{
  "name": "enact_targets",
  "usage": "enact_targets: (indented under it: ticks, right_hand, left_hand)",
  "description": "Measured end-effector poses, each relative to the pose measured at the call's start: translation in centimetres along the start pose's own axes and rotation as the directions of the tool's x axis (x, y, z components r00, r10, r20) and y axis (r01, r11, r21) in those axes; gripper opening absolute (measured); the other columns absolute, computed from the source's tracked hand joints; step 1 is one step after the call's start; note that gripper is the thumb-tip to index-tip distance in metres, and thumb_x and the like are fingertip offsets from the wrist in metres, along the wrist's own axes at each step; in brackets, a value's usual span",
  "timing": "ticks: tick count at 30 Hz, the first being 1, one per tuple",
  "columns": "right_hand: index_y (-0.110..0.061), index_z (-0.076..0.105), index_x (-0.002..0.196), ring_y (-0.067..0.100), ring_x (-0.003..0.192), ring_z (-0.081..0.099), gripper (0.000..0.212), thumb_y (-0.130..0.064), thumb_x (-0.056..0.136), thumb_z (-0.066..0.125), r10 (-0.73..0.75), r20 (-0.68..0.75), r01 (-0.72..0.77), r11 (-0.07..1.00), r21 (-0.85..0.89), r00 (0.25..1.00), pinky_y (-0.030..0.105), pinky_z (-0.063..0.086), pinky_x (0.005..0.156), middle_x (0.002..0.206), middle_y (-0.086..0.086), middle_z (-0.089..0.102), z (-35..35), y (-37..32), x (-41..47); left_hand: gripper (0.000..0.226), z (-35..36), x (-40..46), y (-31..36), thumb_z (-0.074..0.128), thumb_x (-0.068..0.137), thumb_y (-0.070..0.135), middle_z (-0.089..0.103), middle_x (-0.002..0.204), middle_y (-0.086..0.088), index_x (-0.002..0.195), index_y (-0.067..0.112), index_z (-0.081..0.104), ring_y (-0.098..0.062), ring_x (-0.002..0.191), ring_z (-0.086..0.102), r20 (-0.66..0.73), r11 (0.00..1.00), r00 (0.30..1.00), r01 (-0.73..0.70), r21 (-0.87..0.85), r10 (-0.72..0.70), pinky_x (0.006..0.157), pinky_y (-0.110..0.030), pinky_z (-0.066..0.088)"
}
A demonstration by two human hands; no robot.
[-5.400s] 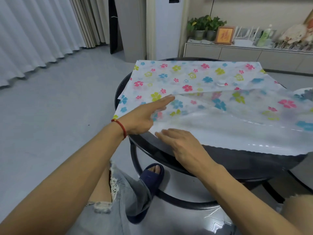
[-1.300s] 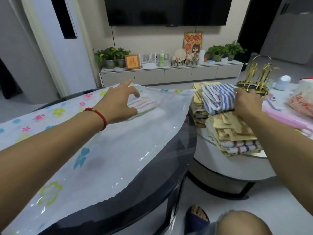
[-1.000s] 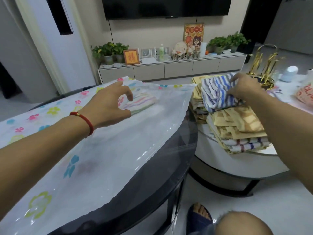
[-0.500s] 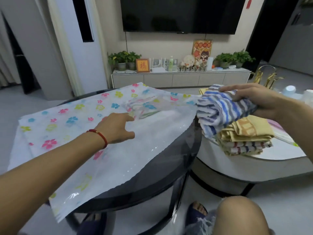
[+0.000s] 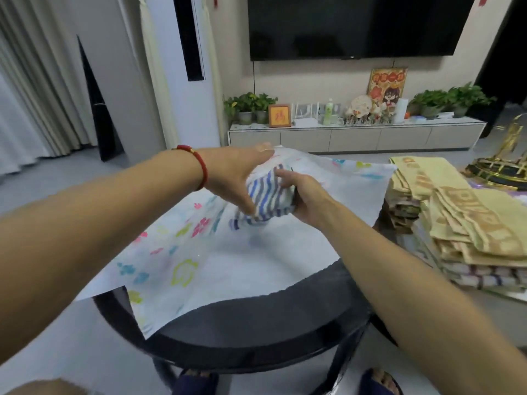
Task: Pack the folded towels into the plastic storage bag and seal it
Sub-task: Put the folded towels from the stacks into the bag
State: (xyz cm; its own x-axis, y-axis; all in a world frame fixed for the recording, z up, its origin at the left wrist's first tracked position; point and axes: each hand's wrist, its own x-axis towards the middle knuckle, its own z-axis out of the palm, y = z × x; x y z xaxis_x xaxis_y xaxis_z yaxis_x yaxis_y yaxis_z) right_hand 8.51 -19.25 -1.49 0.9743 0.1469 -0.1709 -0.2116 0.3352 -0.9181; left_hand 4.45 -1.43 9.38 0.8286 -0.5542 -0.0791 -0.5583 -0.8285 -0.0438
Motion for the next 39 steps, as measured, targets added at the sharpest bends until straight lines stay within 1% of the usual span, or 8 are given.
enact_targets:
  ticks: [5, 10, 16, 19, 22, 26, 32, 39]
  right_hand:
    - [-0.022, 0.036, 0.158, 0.037, 0.127, 0.061, 0.060, 0.001, 0.103, 0.044, -0.127, -0.001, 0.117, 0.910, 0.398, 0.992, 0.042, 0.058, 0.094, 0.151, 0.017, 0.054, 4.3, 5.4, 6.7]
    - [-0.038, -0.002, 0.164, 0.024, 0.090, 0.067, 0.086, -0.027, 0.104, 0.058, 0.074, -0.081, -0.094, 0.954, -0.285, 0.994, 0.032, 0.059, 0.062, 0.149, 0.011, 0.054, 5.1, 11.1, 8.1]
    - [-0.015, 0.022, 0.163, 0.035, 0.136, 0.053, 0.082, -0.014, 0.095, 0.069, -0.240, -0.412, 0.037, 0.896, -0.443, 0.879, 0.041, 0.044, 0.113, 0.155, 0.016, 0.048, 5.4, 12.7, 7.0]
    - [-0.011, 0.026, 0.160, 0.043, 0.140, 0.049, 0.065, -0.013, 0.104, 0.059, -0.060, -0.217, -0.003, 0.960, -0.278, 0.974, 0.052, 0.048, 0.107, 0.155, 0.019, 0.045, 7.1, 11.6, 5.8]
    - [-0.012, 0.044, 0.154, 0.037, 0.117, 0.065, 0.054, -0.010, 0.102, 0.058, 0.025, -0.081, -0.048, 0.951, -0.307, 0.996, 0.043, 0.060, 0.076, 0.145, 0.016, 0.056, 5.4, 8.3, 3.7]
    - [-0.008, 0.071, 0.124, 0.028, 0.094, 0.073, 0.032, -0.006, 0.096, 0.055, -0.062, 0.006, 0.044, 0.636, -0.770, 0.998, 0.031, 0.064, 0.076, 0.111, 0.013, 0.070, -1.5, 5.6, -1.1]
    - [-0.026, 0.079, 0.098, -0.004, 0.068, 0.068, 0.024, -0.012, 0.094, 0.059, -0.247, -0.046, 0.024, 0.273, -0.962, 0.968, 0.026, 0.054, 0.070, 0.082, -0.013, 0.075, -14.3, 1.8, -9.9]
    - [-0.017, 0.073, 0.124, 0.041, 0.123, 0.052, 0.032, -0.011, 0.096, 0.057, -0.652, -0.286, -0.458, -0.106, -0.882, 0.702, 0.050, 0.047, 0.101, 0.132, 0.020, 0.064, -27.4, -4.2, -15.4]
  left_hand:
    - [0.121, 0.2, -0.7, -1.5, 0.083, 0.066, 0.045, 0.008, 0.167, 0.004, 0.158, 0.021, 0.008, -0.015, 0.148, 0.024, -0.063, 0.999, 0.998, -0.030, -0.031, 0.028, 0.121, -0.027, 0.021]
    - [0.125, 0.5, -0.9, -2.5, 0.079, 0.065, 0.057, -0.001, 0.166, 0.014, 0.158, 0.027, 0.003, -0.006, 0.150, 0.013, -0.041, 0.999, 0.999, -0.016, -0.042, 0.015, 0.121, -0.023, 0.014]
    - [0.122, 1.4, -1.1, -2.0, 0.080, 0.067, 0.054, -0.001, 0.166, 0.015, 0.158, 0.028, 0.004, -0.006, 0.149, 0.015, -0.033, 0.998, 0.999, -0.030, -0.064, 0.028, 0.117, -0.019, 0.013]
    - [0.119, 1.7, -1.1, -1.4, 0.080, 0.068, 0.052, 0.004, 0.166, 0.014, 0.158, 0.027, 0.005, -0.009, 0.148, 0.020, -0.021, 0.998, 0.999, -0.030, -0.055, 0.029, 0.120, -0.027, 0.021]
    - [0.117, 2.0, -1.4, -1.1, 0.079, 0.070, 0.049, 0.006, 0.166, 0.011, 0.158, 0.024, 0.007, -0.010, 0.148, 0.021, -0.025, 0.997, 0.999, -0.022, -0.068, 0.020, 0.118, -0.022, 0.020]
    - [0.113, 2.7, -1.1, 0.1, 0.079, 0.073, 0.049, 0.004, 0.167, 0.005, 0.158, 0.022, 0.010, -0.015, 0.150, 0.018, -0.030, 0.996, 1.000, -0.003, -0.085, 0.000, 0.121, -0.026, 0.017]
    - [0.100, 4.0, 0.4, 2.5, 0.077, 0.077, 0.045, 0.020, 0.165, -0.001, 0.157, 0.022, 0.021, -0.021, 0.149, 0.023, -0.083, 0.989, 0.996, 0.015, -0.150, -0.028, 0.122, -0.034, 0.020]
    - [0.103, 5.0, 2.5, 5.1, 0.078, 0.074, 0.046, 0.024, 0.163, 0.004, 0.157, 0.024, 0.021, -0.022, 0.145, 0.032, -0.129, 0.973, 0.989, 0.048, -0.224, -0.078, 0.115, -0.030, 0.026]
